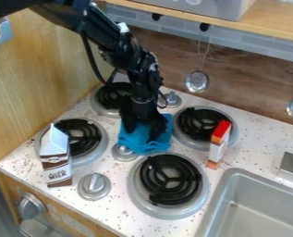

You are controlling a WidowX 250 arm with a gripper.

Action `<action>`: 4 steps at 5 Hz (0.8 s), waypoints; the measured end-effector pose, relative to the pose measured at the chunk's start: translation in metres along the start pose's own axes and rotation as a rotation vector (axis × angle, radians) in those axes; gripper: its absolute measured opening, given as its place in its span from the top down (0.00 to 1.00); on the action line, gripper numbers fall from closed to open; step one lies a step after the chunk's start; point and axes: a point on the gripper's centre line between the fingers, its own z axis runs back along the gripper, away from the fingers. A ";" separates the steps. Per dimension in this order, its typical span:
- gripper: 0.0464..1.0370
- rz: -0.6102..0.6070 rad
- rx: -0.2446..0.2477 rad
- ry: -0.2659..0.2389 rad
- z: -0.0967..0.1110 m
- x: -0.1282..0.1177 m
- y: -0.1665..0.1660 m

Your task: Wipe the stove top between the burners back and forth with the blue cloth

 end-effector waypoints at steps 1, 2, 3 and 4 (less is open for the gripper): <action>0.04 -0.009 -0.004 0.009 0.007 -0.022 -0.006; 0.04 -0.008 -0.012 0.006 0.017 -0.043 -0.009; 0.04 -0.013 -0.008 0.010 0.019 -0.054 -0.010; 0.04 -0.041 0.020 0.004 0.019 -0.069 -0.014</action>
